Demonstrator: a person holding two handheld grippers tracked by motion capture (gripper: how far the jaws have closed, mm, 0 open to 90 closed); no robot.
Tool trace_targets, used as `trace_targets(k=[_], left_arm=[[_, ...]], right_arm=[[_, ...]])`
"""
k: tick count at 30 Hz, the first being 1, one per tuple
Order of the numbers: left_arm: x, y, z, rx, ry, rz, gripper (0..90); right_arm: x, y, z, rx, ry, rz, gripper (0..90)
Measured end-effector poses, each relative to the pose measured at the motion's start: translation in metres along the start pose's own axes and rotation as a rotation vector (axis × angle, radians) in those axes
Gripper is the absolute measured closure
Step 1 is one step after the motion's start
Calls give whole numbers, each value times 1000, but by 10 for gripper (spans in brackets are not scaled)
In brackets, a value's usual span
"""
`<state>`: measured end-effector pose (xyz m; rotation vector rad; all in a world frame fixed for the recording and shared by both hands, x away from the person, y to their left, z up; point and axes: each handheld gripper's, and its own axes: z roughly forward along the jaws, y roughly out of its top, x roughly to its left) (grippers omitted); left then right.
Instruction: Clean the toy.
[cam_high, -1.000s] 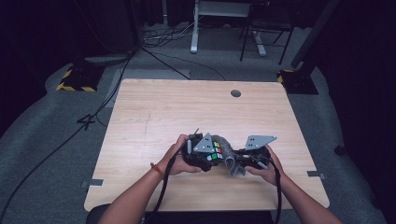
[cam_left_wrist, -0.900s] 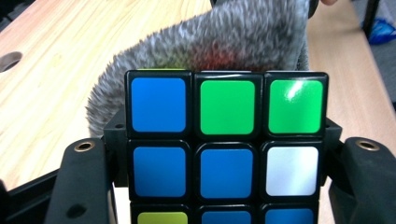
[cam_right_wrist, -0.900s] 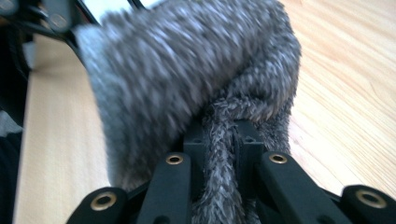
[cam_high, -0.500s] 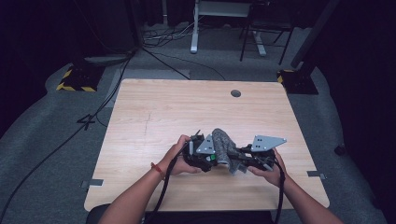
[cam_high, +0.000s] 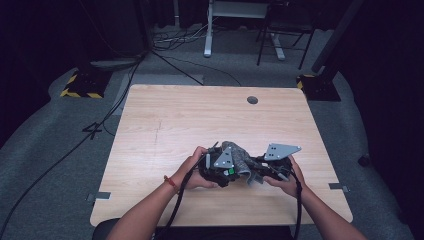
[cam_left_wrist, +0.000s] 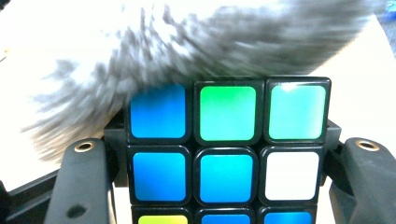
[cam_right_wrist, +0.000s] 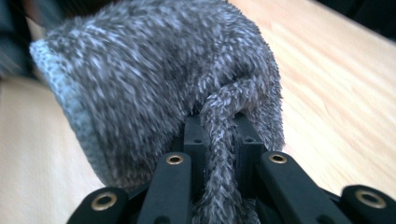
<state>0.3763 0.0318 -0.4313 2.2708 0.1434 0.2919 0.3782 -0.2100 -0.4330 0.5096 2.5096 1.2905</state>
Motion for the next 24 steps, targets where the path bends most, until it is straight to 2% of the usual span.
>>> trace_targets(k=[1,3,4,7,9,10,12,15,18,21,24], left_arm=[[1,1,-3,-17,3,-5,337],[3,3,-8,-32,11,-7,337],[3,3,-8,-31,20,-7,337],[3,1,-7,-13,28,2,337],[5,0,-7,-33,4,-16,337],[5,0,-8,-35,6,-15,337],[5,-1,-8,-24,16,-11,337],[8,-3,-8,-36,3,-26,337],[8,-3,-5,-19,11,-25,336],[7,-5,0,5,14,-15,335],[2,-4,8,36,19,8,336]], right_arm=[[-1,-3,1,17,-7,-4,798],[-2,-6,3,44,11,-13,798],[0,-5,2,30,33,-33,798],[3,-1,0,12,45,-39,798],[7,1,-2,2,41,-50,798],[9,1,-3,-5,40,-51,798],[8,2,-4,-19,46,-43,798],[5,1,-5,-48,74,-1,798],[3,-1,-5,-76,92,30,798],[1,0,-7,-101,105,44,799],[4,3,-12,-123,128,26,799]])
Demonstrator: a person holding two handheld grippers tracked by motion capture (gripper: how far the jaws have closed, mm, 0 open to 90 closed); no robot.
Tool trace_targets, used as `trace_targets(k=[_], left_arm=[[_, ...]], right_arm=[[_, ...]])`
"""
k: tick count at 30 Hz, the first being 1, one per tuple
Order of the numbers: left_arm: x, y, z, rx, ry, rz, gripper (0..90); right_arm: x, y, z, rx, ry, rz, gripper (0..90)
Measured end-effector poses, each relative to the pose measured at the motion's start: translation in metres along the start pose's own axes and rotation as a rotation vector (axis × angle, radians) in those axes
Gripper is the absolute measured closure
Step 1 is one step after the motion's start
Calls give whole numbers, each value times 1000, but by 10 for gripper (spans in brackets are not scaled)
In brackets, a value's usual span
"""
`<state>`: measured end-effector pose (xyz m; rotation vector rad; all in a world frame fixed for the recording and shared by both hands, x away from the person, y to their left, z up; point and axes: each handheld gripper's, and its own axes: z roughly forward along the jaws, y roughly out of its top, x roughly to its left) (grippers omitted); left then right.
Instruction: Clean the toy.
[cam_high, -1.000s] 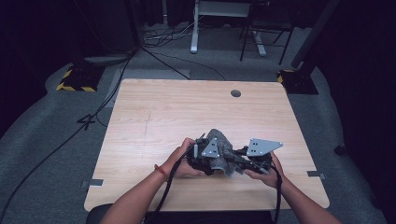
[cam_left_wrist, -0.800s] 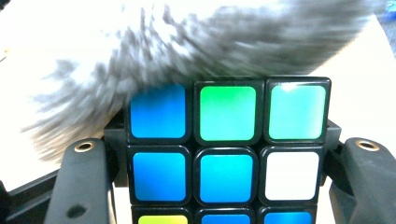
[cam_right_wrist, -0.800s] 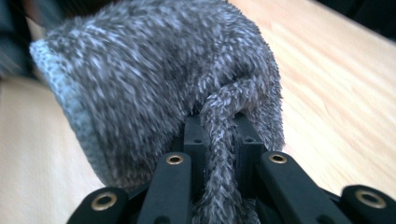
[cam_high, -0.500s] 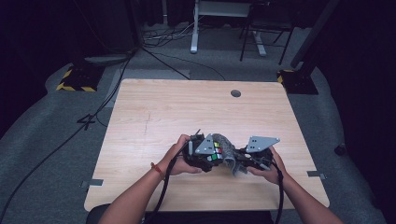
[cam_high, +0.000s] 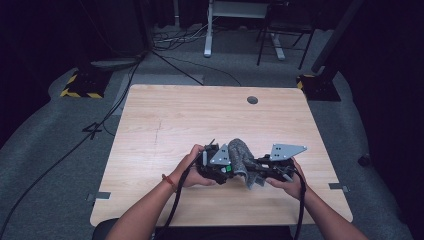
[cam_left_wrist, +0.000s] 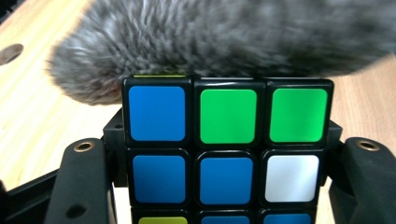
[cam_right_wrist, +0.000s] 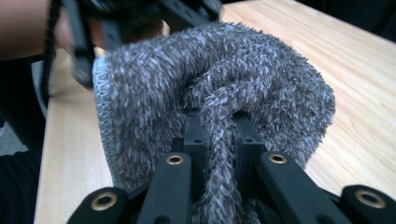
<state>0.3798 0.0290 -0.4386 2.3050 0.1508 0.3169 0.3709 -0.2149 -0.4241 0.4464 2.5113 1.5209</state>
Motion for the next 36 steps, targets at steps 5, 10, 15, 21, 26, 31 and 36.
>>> trace_targets(k=[5,10,15,21,26,31,36], left_arm=[[-2,3,0,0,30,5,336],[0,2,1,1,17,-9,336],[-1,2,-2,-10,7,-15,336],[0,4,-13,-82,1,-12,337],[1,4,-16,-132,-14,-23,336],[4,0,-12,-109,-21,-26,331],[1,1,-7,-68,-9,-10,330]], right_arm=[[6,3,0,35,-47,-33,799],[13,7,2,26,-59,-77,798],[11,6,5,87,-101,-91,800],[-11,-10,12,162,-80,30,801],[-13,-14,14,96,49,45,796],[-10,-12,11,65,45,45,797],[-4,-3,2,23,36,17,797]])
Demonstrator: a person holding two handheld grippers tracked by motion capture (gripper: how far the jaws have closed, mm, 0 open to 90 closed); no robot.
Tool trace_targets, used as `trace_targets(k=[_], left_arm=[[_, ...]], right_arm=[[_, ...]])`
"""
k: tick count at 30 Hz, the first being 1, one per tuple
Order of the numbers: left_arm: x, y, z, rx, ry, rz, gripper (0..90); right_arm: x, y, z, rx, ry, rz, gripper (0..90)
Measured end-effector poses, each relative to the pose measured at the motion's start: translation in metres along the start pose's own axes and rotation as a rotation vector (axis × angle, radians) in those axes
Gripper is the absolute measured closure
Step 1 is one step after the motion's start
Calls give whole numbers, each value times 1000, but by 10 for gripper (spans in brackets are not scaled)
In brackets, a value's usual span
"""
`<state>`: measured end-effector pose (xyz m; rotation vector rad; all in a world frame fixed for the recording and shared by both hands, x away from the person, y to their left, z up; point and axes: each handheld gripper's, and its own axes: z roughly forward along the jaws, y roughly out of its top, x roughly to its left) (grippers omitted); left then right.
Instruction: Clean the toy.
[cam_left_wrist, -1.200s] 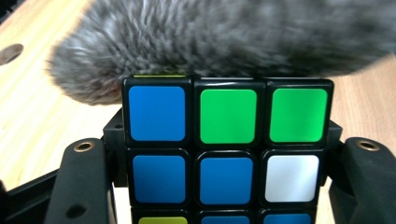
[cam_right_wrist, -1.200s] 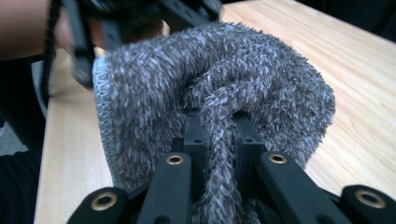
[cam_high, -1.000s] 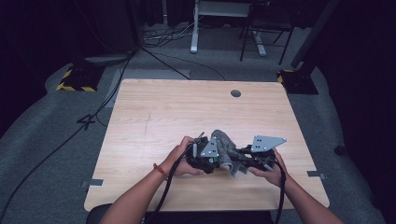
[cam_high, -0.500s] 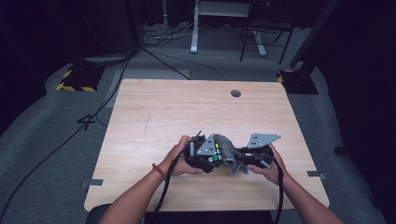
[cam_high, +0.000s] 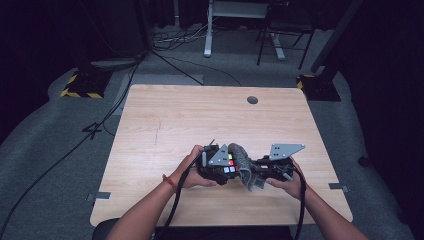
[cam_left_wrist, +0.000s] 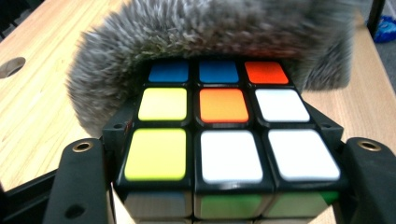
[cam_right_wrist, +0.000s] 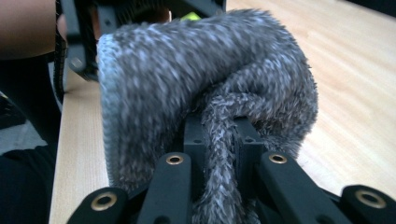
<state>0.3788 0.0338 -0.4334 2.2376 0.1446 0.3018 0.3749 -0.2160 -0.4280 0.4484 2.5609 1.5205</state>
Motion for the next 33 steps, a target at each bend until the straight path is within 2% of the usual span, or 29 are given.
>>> trace_targets(k=[5,8,12,15,18,24,28,30,32,33], left_arm=[[-1,1,2,20,0,2,332],[0,2,-2,-9,-5,-2,333],[0,6,-8,-68,-27,-14,334],[-2,7,-9,-77,-31,-10,333],[-2,7,-7,-66,-35,-3,333],[0,5,-6,-37,-18,3,332],[3,4,-4,-27,-15,-34,331],[3,4,-3,-14,-4,-33,329],[4,4,-3,-11,-16,-47,328],[4,3,-2,4,-8,-48,328]], right_arm=[[2,1,-3,-4,-6,-5,798],[2,2,-3,-1,-19,-17,799],[-3,-1,3,57,-43,-3,799],[-4,-5,11,104,-41,3,799],[-2,-6,16,122,-31,0,799],[3,-2,8,71,-37,-19,799],[6,1,4,40,-48,-25,800],[8,1,3,25,-51,-25,803],[13,4,2,20,-57,-46,804],[15,5,2,17,-58,-56,805]])
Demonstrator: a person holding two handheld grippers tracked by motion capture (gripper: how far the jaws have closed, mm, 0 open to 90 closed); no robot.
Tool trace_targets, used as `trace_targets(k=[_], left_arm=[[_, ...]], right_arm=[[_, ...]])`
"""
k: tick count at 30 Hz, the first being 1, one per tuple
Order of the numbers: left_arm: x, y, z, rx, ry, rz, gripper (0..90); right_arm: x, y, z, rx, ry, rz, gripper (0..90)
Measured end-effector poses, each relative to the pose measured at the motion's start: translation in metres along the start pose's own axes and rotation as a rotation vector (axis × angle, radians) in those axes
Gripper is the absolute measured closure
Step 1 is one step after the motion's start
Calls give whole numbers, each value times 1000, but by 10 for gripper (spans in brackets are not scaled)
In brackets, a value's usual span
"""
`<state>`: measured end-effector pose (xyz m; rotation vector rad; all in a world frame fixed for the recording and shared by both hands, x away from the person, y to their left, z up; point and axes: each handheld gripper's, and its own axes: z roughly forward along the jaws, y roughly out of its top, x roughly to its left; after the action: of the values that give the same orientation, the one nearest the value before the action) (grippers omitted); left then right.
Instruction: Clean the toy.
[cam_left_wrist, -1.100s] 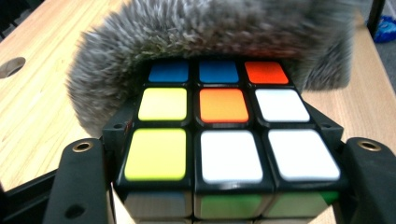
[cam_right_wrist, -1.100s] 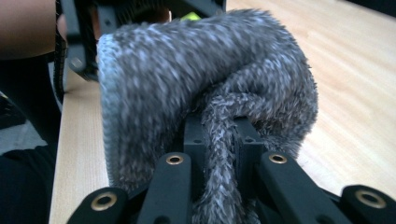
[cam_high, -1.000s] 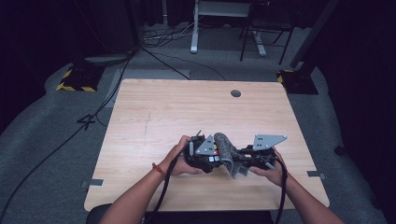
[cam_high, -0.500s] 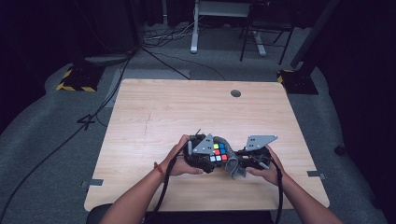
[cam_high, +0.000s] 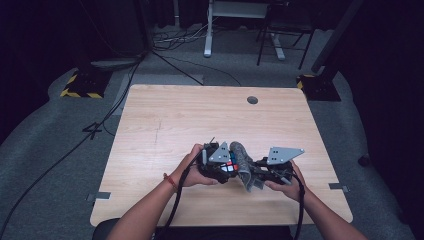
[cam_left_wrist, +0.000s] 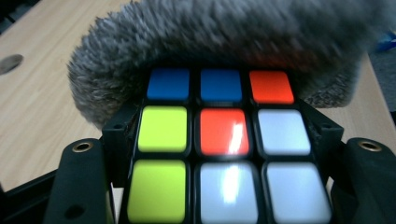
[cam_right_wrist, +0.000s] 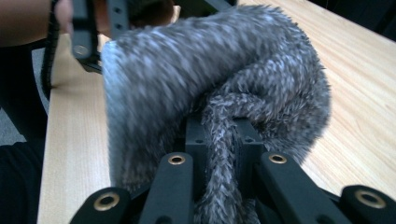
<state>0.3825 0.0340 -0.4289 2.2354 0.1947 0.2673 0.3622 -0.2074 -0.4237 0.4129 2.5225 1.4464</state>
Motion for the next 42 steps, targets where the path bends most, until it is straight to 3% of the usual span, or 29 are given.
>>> trace_targets(k=[3,7,9,13,15,18,20,23,25,30,31,34,39,42], left_arm=[[-3,-1,3,36,27,33,332],[-3,0,4,40,29,43,334],[-2,0,2,30,29,45,335],[-4,3,-5,-30,10,49,335],[-5,5,-9,-64,-5,49,336],[-6,8,-14,-96,-16,48,335],[-6,8,-15,-114,-22,52,335],[-5,7,-15,-125,-28,45,335],[-3,6,-15,-133,-44,35,334],[-8,6,-8,-48,13,78,333],[-7,5,-7,-46,3,81,333],[-6,4,-5,-51,-11,70,334],[-2,4,-7,-75,-15,48,335],[-4,4,-9,-90,-19,53,334]], right_arm=[[3,4,-3,-26,18,-6,804],[3,4,-3,-13,5,-14,803],[0,2,-3,-11,3,5,803],[-9,-5,5,79,-30,11,804],[-17,-13,12,134,-13,47,804],[-21,-21,22,180,10,57,804],[-20,-19,23,168,16,56,804],[-21,-17,16,60,51,79,804],[-20,-16,11,30,53,82,804],[-15,-6,-2,-33,54,65,806],[-13,-3,-4,-50,60,61,807],[-7,0,-5,-33,28,16,807],[-9,2,-10,-64,32,20,807],[-10,-2,-3,16,-16,4,808]])
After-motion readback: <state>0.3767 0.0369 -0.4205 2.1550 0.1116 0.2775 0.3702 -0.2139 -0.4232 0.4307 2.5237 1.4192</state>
